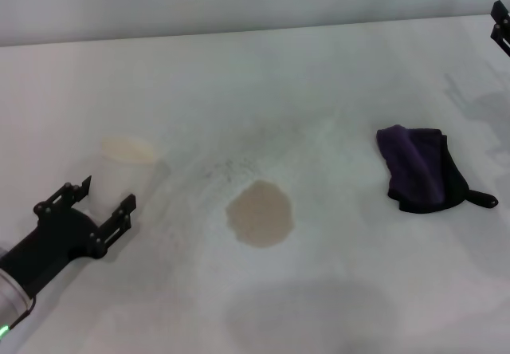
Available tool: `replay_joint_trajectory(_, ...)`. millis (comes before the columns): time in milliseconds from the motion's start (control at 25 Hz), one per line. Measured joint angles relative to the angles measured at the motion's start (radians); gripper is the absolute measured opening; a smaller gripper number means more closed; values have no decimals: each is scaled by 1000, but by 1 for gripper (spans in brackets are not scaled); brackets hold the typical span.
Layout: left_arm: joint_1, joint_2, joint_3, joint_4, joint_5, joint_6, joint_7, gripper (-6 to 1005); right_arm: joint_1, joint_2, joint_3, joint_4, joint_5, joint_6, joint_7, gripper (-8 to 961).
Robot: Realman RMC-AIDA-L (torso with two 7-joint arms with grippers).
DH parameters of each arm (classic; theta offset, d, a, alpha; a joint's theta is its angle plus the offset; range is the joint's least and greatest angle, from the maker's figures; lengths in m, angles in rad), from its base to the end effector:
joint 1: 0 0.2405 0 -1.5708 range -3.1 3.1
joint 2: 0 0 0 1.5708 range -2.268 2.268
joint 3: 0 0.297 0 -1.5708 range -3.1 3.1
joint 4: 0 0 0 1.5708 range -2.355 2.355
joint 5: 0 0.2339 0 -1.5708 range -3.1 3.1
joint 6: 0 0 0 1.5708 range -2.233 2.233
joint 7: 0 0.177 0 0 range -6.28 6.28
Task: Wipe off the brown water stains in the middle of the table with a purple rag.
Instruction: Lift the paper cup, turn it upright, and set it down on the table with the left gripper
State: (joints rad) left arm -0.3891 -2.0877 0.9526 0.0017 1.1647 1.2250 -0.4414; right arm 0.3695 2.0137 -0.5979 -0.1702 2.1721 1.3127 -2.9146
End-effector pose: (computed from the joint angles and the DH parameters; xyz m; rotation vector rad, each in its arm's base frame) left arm -0.3816 0.3107 -0.1264 -2.2059 -0.5797 -0.6335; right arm 0.4124 0.3709 0.0371 -1.6191 0.2582 0.5694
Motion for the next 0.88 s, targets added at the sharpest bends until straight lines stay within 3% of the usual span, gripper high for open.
replay_joint_trajectory(400,64,-2,1,-7,5,2,32,661,-2,0,6,0,0,2,0,829)
replay_joint_trajectory(880,95,-4,-4,-31,-3,37,113,665,-4,0,0,0,0,0,0,830)
